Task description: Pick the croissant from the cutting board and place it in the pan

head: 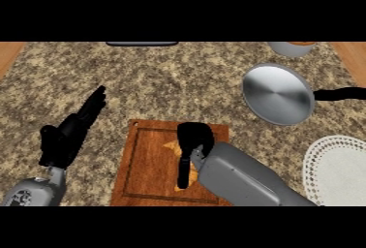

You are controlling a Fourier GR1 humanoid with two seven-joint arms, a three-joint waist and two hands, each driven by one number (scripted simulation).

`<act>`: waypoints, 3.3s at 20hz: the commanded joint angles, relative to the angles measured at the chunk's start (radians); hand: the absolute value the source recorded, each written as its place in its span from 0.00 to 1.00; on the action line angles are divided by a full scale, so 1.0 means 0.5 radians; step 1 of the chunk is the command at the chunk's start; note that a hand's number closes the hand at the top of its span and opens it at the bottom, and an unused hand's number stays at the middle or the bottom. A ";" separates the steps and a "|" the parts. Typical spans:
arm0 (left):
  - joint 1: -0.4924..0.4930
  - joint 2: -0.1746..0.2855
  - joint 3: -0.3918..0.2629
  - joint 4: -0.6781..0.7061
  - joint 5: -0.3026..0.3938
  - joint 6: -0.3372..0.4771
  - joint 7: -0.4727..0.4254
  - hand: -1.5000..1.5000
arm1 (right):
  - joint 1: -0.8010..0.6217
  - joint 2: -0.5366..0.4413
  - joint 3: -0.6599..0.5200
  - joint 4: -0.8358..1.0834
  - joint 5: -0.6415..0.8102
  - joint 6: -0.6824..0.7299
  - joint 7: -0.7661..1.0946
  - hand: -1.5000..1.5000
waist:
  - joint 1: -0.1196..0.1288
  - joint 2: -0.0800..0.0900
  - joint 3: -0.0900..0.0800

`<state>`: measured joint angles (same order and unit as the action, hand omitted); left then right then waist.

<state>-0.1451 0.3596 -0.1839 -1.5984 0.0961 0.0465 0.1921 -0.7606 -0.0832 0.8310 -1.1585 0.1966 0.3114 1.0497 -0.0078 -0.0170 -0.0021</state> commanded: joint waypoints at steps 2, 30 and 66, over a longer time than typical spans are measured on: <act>0.009 -0.029 0.010 0.005 -0.029 0.055 0.041 0.50 | 0.187 -0.156 0.214 -0.599 0.371 -0.317 -0.110 1.00 | -0.076 -0.006 0.007; 0.091 -0.037 0.075 -0.106 -0.032 -0.111 -0.023 0.50 | 0.980 -0.716 -0.579 -1.750 1.178 -1.198 -0.527 1.00 | 0.040 0.039 0.007; -0.065 -0.249 0.159 0.084 -0.233 -0.212 -0.063 0.50 | -0.196 -0.698 -1.775 1.624 0.747 -1.228 -2.403 0.00 | 0.110 0.071 0.009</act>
<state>-0.1874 0.2356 -0.1090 -1.5619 -0.0159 -0.0551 0.1871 -0.8300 -0.4190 -0.0214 -0.4717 0.5997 -0.3780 -0.1038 0.0395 0.0088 -0.0049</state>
